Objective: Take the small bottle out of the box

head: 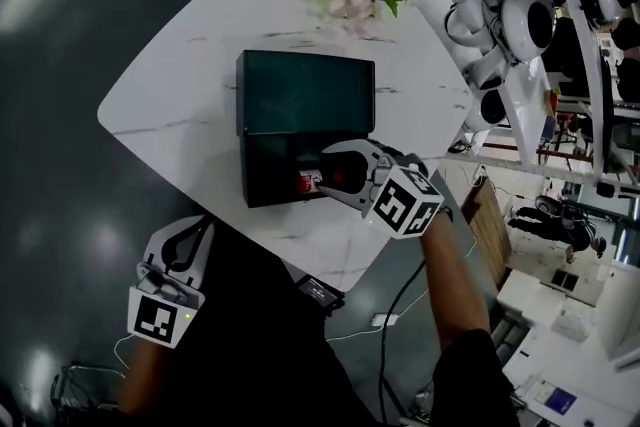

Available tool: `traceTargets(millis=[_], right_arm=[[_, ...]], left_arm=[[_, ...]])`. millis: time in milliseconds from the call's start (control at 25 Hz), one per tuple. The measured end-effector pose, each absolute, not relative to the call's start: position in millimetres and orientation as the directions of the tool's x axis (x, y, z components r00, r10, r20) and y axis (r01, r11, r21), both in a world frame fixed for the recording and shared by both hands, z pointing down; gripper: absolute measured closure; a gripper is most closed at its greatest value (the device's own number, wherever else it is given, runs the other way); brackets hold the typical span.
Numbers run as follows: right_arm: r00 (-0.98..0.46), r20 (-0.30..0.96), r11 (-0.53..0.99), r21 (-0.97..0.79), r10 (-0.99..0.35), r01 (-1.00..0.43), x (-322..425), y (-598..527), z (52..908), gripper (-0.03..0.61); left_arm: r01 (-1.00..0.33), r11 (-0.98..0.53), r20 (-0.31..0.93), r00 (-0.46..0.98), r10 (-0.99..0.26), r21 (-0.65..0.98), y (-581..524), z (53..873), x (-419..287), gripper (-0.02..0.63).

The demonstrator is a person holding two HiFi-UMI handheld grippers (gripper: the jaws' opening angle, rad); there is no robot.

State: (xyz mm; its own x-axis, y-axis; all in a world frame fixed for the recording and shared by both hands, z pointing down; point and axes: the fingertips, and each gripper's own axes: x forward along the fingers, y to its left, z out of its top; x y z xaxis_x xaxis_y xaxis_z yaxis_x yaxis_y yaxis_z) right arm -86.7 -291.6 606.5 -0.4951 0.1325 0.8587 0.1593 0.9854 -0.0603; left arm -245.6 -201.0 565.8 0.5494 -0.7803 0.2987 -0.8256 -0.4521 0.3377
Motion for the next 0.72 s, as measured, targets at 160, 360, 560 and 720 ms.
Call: traceTargets(millis=[160, 360, 560, 720], right_arm=[[-0.4, 0.873, 0.957, -0.22, 0.281, 0.191, -79.5, -286.1, 630.0, 0.327], [-0.327, 0.89, 0.942, -0.255, 0.317, 0.218, -80.0, -275.5, 649.1, 0.324], [-0.294, 0.896, 0.941, -0.292, 0.332, 0.171, -83.7, -272.6, 658.2, 0.325], [-0.228, 0.929, 0.954, -0.264, 0.291, 0.145, -85.3, -273.6, 664.9, 0.324]], left_arm=[[-0.818, -0.458, 0.302, 0.56, -0.772, 0.348, -199.0, 577.5, -238.4, 0.598], [-0.812, -0.47, 0.328, 0.575, -0.75, 0.347, -187.7, 588.3, -229.6, 0.598], [-0.813, -0.466, 0.322, 0.571, -0.755, 0.348, -180.5, 589.5, -225.5, 0.598], [-0.815, -0.457, 0.325, 0.566, -0.758, 0.357, -176.6, 590.4, -221.2, 0.598]])
